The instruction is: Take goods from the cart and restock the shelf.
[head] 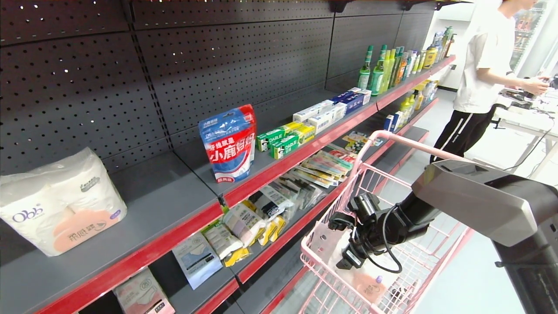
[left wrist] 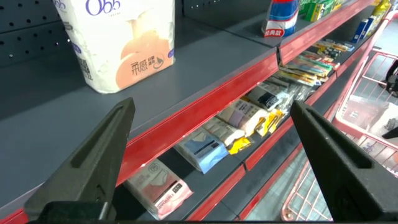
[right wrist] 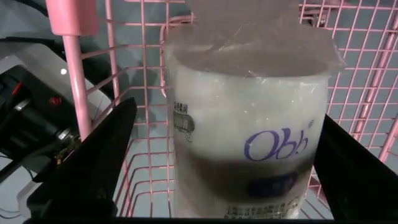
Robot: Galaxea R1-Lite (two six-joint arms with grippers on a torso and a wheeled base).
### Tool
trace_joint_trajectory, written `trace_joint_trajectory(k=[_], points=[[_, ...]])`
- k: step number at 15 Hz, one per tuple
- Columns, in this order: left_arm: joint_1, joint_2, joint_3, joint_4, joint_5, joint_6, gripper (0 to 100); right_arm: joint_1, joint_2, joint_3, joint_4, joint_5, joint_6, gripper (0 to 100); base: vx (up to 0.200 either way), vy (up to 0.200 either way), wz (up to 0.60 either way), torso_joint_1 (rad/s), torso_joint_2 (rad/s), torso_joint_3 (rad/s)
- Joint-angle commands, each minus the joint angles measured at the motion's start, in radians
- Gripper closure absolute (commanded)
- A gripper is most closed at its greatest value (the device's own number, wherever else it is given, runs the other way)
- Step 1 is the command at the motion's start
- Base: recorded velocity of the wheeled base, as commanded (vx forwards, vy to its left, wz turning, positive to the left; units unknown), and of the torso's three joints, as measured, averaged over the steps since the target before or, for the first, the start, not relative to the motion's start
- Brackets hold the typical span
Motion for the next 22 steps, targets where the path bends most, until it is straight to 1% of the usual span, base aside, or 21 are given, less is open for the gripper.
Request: trace_joint_trajectory(k=[1, 5, 14, 15, 17, 22], points=[[0.0, 0.001, 0.001, 0.0, 0.0, 0.001, 0, 0.002, 0.009, -0.008, 0.002, 0.001, 0.001, 0, 0.0, 0.0, 0.0, -0.1, 0.27, 0.144], [0.0, 0.001, 0.001, 0.0, 0.0, 0.001, 0, 0.002, 0.009, -0.008, 0.002, 0.004, 0.0, 0, 0.0, 0.0, 0.0, -0.115, 0.29, 0.159], [0.0, 0.001, 0.001, 0.0, 0.0, 0.001, 0, 0.002, 0.009, -0.011, 0.01, -0.014, -0.032, 0, 0.0, 0.0, 0.0, -0.002, 0.01, 0.005], [0.0, 0.001, -0.001, 0.0, 0.0, 0.001, 0, 0.002, 0.006, -0.015, 0.039, -0.023, -0.043, 0, 0.0, 0.0, 0.0, 0.0, 0.0, 0.0], [0.0, 0.001, 0.001, 0.0, 0.0, 0.001, 0, -0.001, 0.002, -0.055, 0.138, -0.051, -0.06, 0, 0.0, 0.0, 0.0, 0.0, 0.0, 0.0], [0.0, 0.001, 0.001, 0.0, 0.0, -0.001, 0, 0.007, 0.026, -0.106, 0.154, -0.071, -0.065, 0, 0.0, 0.0, 0.0, 0.0, 0.0, 0.0]])
